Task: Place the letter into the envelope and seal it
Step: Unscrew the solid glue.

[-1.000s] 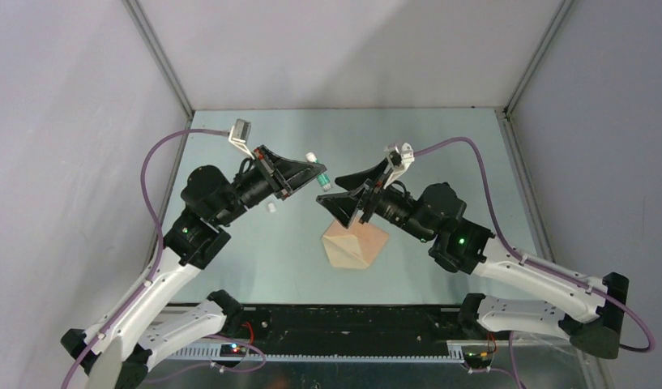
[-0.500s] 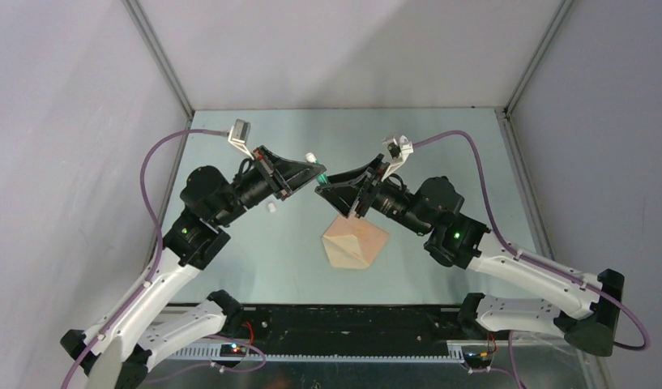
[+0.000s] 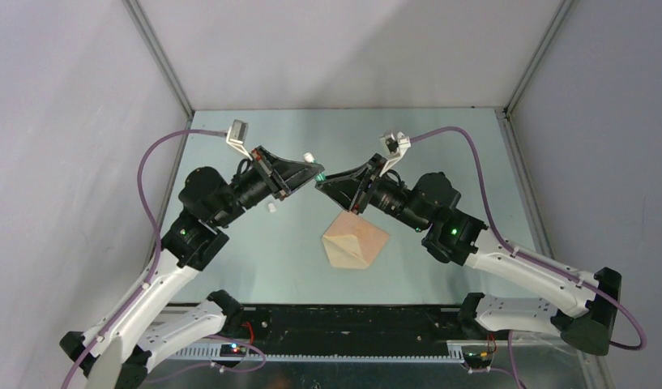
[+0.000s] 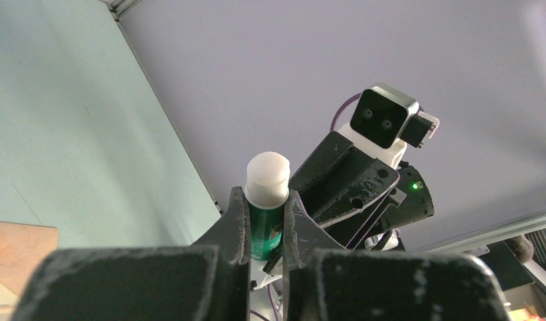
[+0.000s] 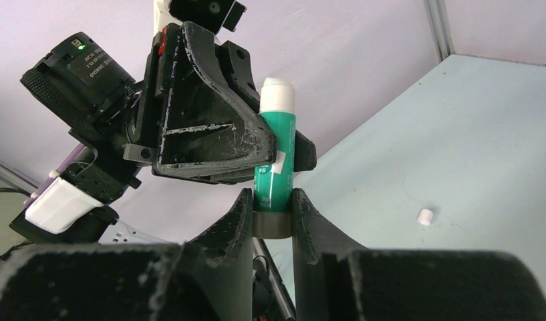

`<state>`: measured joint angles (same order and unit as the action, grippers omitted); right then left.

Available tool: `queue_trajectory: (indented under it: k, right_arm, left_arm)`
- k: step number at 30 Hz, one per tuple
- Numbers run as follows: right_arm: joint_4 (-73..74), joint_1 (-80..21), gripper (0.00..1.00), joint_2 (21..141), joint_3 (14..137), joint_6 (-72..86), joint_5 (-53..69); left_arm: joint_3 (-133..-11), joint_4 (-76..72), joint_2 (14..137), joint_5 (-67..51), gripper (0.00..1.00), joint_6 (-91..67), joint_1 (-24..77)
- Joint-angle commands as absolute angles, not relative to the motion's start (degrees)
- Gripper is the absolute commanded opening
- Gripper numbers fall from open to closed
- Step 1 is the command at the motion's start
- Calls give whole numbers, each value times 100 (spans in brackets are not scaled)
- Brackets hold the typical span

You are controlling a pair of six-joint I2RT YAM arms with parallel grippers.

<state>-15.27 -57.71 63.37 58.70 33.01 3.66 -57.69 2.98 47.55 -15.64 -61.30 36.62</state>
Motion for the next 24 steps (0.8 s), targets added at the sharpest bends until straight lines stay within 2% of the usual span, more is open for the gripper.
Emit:
queue_trajectory:
  k: [1,4,6,8,9,10,11,12,14,16,18,24]
  right_arm:
    - [-1578,-5750,0,6286,6144,3322,330]
    - [-1477,-5706,0,6214,6144,3297,284]
    - [-1413,-5673,0,6175,6148,3286,262]
    - [-1324,-5651,0,6144,6151,3301,198]
    - [-1303,-5642,0,6135,6152,3293,205]
    - [-1268,-5623,0,6122,6150,3290,221]
    - [-1249,-5611,0,6115,6151,3281,249]
    - [-1215,-5597,0,6103,6148,3280,265]
    - [-1151,-5589,0,6058,6152,3266,269]
    - [-1095,-5566,0,6037,6149,3250,315]
    - [-1050,-5512,0,6013,6146,3255,396]
    - [-962,-5276,0,5938,6147,3254,934]
  left_arm:
    - [-5782,240,4705,-1673,0,-6040,3682]
    - [-5804,236,4710,-1689,0,-5999,3683]
    - [-5836,267,4736,-1705,5,-5994,3680]
    - [-5856,261,4764,-1749,23,-5992,3676]
    - [-5861,234,4783,-1780,36,-5993,3674]
    - [-5857,214,4782,-1786,43,-5996,3678]
    - [-5865,183,4788,-1796,57,-5999,3675]
    - [-5864,175,4785,-1805,62,-5984,3674]
    - [-5901,186,4806,-1866,84,-5909,3670]
    - [-6065,394,4882,-1981,93,-5808,3652]
    - [-6128,493,4918,-2030,99,-5734,3651]
    - [-6315,793,4895,-2183,100,-5513,3461]
